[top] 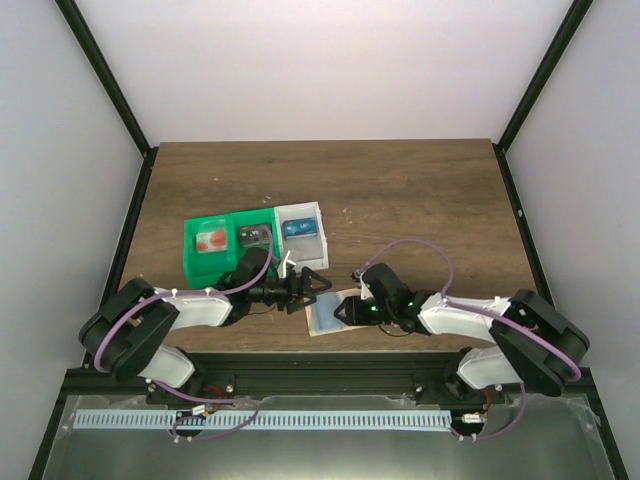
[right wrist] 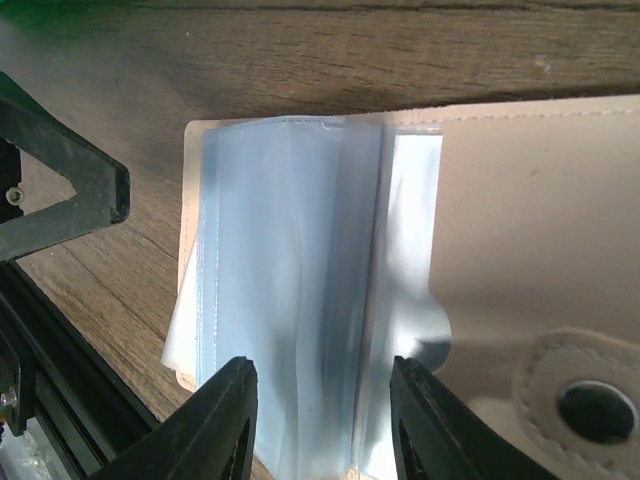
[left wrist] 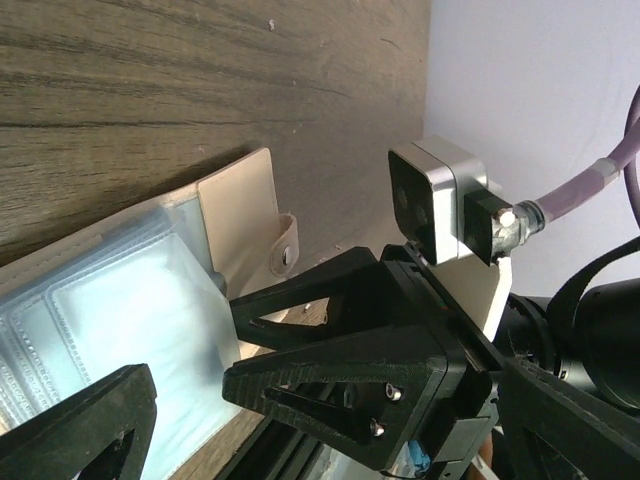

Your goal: Take the credit cards out of the card holder

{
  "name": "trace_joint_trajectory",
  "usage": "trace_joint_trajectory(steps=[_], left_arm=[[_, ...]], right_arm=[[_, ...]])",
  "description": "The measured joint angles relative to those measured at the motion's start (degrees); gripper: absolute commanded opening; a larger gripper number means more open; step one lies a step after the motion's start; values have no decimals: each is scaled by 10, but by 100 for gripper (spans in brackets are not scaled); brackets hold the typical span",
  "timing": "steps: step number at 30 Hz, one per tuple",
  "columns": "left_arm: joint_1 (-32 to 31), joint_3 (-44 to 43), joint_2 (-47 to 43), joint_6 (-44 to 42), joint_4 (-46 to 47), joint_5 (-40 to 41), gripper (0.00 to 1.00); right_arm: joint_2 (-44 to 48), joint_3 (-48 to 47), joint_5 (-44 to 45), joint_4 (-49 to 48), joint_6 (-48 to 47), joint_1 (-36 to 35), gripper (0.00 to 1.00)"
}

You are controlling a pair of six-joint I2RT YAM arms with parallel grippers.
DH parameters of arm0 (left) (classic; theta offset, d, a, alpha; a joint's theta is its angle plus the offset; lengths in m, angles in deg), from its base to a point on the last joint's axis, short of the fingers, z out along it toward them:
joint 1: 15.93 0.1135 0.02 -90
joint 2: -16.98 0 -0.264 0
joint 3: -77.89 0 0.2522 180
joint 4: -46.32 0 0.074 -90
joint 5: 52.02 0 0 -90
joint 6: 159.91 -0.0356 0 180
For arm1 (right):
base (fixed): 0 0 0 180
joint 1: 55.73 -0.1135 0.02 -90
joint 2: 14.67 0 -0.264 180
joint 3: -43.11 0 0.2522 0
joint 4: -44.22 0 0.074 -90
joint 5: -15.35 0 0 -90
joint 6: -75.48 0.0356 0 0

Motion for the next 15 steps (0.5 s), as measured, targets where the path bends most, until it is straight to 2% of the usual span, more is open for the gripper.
trace_joint_trajectory(steps=[9,15], left_arm=[[-1,0,0,2,3,0,94],[-1,2,0,3,4,0,94]], right_arm=[[-27,-14,-1,-12,-3,0,40],[-44,-30,8,-11,-9,-5,36]])
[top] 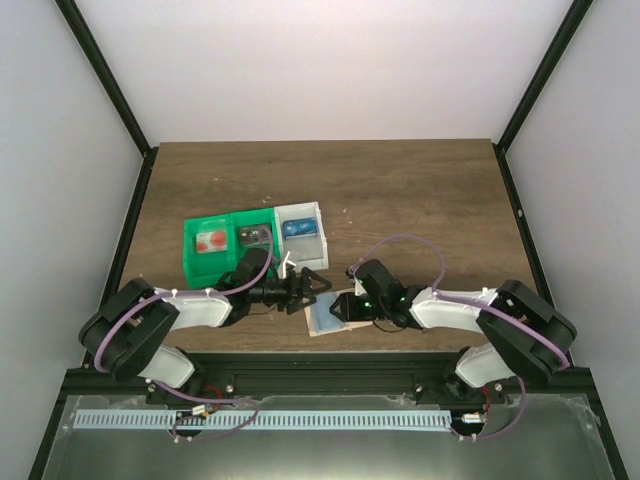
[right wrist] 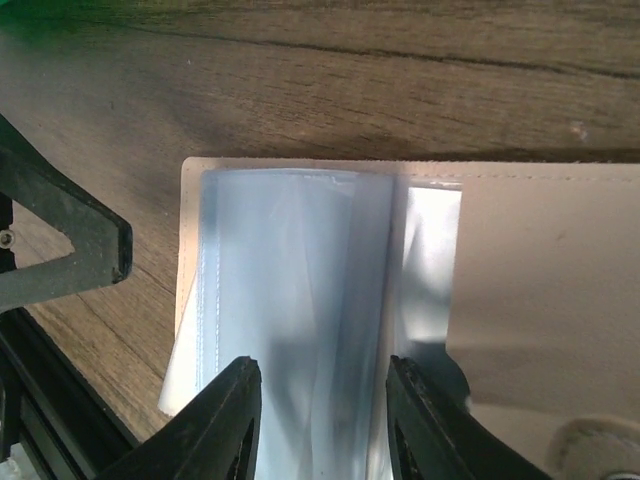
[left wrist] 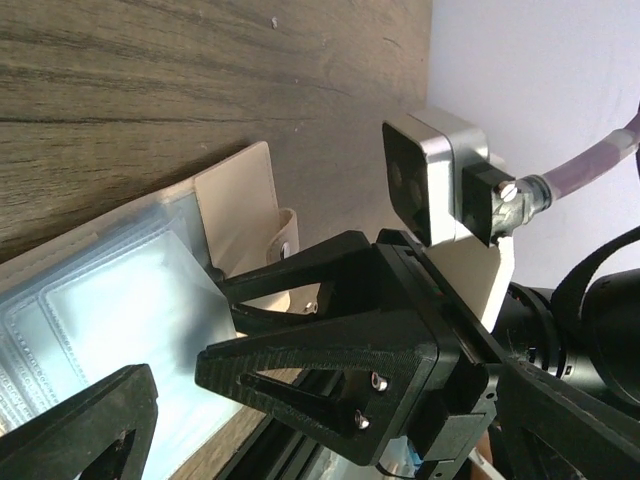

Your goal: Take the credit cards out of the card holder

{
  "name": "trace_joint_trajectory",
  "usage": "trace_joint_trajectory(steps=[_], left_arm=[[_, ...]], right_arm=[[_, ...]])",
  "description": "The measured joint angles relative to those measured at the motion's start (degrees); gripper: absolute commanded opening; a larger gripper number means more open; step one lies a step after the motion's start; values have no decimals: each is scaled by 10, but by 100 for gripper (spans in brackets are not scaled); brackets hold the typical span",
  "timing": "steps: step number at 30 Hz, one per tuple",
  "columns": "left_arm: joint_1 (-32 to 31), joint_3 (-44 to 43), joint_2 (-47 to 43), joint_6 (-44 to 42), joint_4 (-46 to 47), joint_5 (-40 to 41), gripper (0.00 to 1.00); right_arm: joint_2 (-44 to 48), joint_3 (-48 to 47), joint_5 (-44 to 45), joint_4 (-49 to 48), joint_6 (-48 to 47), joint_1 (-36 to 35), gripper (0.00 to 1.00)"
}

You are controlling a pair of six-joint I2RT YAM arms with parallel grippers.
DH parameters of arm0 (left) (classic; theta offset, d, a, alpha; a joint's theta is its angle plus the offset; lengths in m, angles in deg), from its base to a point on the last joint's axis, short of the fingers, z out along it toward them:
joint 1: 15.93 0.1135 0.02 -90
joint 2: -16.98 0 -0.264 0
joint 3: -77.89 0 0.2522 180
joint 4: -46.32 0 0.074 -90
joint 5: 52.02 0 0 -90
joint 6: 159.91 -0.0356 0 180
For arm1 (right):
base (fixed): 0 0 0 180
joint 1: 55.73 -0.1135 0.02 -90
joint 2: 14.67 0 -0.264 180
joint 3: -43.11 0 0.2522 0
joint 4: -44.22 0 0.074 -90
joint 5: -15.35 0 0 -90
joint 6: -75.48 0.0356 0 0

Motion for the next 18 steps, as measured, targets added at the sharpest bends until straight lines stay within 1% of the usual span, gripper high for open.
trace_joint_trajectory(steps=[6,8,11,13,18], left_arm=[[0,2,-16,-1,-20,12,93],[0,2,-37,-5,-40,24,93],[0,2,-90,-18,-82,56,93],[-1,2,-121,-27,-104,78,93],[0,2,-181,-40,-147,128,93]], right_arm=[[-17,-28,25,25,-6,-12,36],[-22,-40,40,36,-8,-20,35],[-23,-53,61,54,-10,-30,33],[-28,-62,76,67,-13,-38,30],[-48,-79,106,85,-16,-51,16]])
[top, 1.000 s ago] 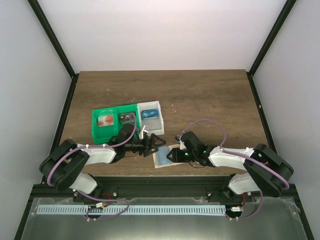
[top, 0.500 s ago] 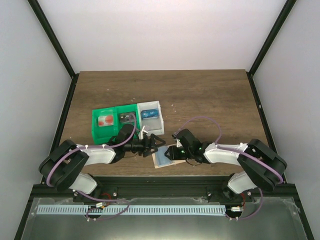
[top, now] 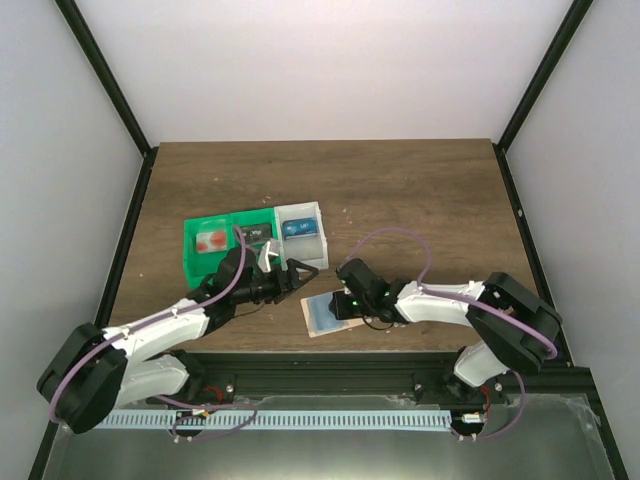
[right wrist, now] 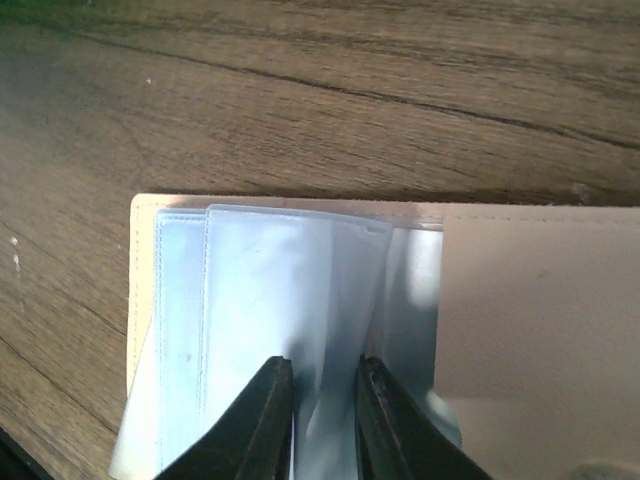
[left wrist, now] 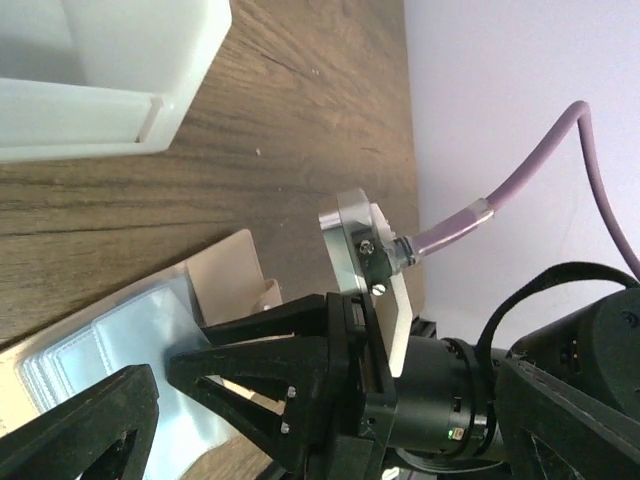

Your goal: Take the credit cards out of the card holder

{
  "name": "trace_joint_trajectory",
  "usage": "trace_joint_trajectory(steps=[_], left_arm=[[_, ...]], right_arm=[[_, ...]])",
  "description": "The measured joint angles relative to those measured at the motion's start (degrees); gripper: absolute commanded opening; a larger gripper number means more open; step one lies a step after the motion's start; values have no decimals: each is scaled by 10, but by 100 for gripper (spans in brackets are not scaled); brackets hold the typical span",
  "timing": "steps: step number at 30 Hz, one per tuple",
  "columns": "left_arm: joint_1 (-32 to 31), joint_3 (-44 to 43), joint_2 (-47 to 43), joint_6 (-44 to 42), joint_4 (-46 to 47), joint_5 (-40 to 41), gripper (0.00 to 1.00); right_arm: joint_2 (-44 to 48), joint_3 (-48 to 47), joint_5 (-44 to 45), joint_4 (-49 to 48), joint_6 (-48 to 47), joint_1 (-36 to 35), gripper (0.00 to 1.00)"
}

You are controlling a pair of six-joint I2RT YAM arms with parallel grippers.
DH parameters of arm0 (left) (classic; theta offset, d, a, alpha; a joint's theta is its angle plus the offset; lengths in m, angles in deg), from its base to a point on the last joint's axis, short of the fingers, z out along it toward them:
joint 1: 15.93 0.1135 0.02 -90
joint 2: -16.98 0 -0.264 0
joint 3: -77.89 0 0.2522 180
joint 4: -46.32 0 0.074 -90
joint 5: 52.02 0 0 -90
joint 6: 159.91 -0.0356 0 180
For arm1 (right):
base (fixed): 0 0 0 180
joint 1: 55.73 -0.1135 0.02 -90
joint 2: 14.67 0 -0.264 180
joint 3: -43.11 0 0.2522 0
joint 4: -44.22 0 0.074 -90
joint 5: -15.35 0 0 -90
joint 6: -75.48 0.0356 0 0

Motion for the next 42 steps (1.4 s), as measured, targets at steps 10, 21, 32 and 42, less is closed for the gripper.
trace_joint_trajectory(steps=[10,21,32,42], left_arm=[[4,0,23,-11,-17,1,95],[4,0,72,-14,-5,-22,95],[4,4,100,-4,30,-40,94],[13,-6,71,-26,-14,-29,95]], right_arm=[[0,13,-21,-48,24,5,1],[2,84,-118,-176,93,50,1],[6,121,-171,-276,163,75,16],[93,57,-115,-120,81,77,41]])
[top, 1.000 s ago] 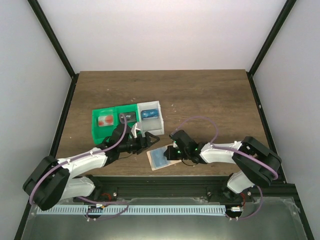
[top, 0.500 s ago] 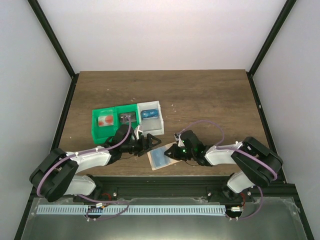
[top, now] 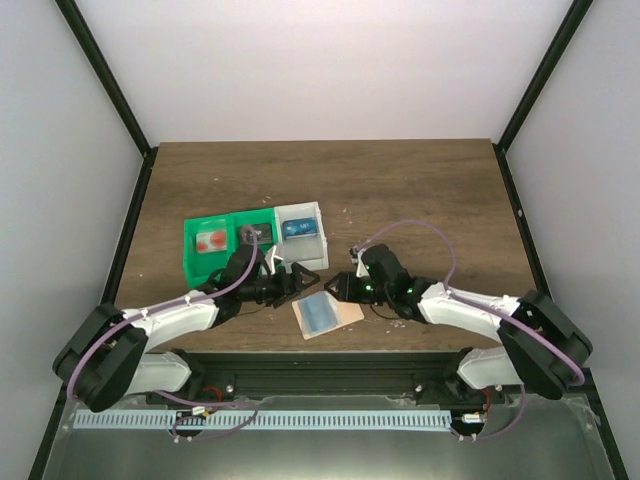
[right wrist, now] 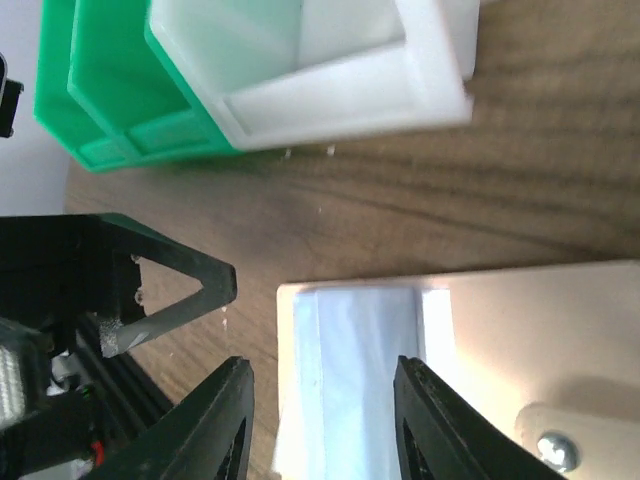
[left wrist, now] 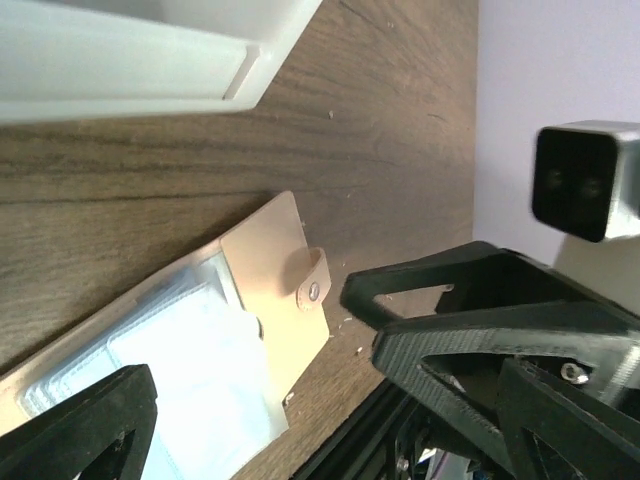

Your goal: Take the credit cards out of the card holder

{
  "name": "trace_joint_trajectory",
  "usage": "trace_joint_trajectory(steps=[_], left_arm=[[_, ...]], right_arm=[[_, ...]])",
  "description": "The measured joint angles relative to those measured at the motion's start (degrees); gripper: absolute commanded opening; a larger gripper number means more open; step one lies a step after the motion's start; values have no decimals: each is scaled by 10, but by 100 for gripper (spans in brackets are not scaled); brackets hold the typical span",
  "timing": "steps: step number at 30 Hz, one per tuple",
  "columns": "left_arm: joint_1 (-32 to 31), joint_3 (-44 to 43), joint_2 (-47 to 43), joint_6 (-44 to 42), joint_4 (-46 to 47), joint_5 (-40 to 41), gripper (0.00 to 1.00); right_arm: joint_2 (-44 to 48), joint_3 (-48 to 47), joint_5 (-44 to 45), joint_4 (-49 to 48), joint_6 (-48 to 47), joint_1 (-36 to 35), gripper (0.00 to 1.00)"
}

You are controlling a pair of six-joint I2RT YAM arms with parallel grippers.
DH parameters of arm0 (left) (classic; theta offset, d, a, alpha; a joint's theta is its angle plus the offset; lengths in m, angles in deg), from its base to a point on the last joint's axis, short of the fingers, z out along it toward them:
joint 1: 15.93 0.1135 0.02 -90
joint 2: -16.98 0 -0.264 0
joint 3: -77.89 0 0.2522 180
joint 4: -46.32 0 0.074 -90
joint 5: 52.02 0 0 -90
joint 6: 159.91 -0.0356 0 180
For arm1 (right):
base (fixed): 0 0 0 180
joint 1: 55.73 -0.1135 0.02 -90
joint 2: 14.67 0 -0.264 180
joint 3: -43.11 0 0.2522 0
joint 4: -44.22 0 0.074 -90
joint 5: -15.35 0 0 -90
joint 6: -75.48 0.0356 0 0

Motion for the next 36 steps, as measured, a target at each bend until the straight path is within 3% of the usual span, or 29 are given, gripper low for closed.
trace_joint_trajectory(steps=[7,16,26,36], left_arm=[[5,-24,0,-14,-31,-8,96],[5,-18,3,-10,-29,-28,94],[5,-22,3,-24,-55,-30,94],[3,-27,4,-50,-80,-46,95]], right_arm=[[0,-45,72,92,-83,4,41],[-42,-41,122,128,-121,9,46],[-22,-29,115,165,-148,10,44],[38,42,74,144,-101,10,38]])
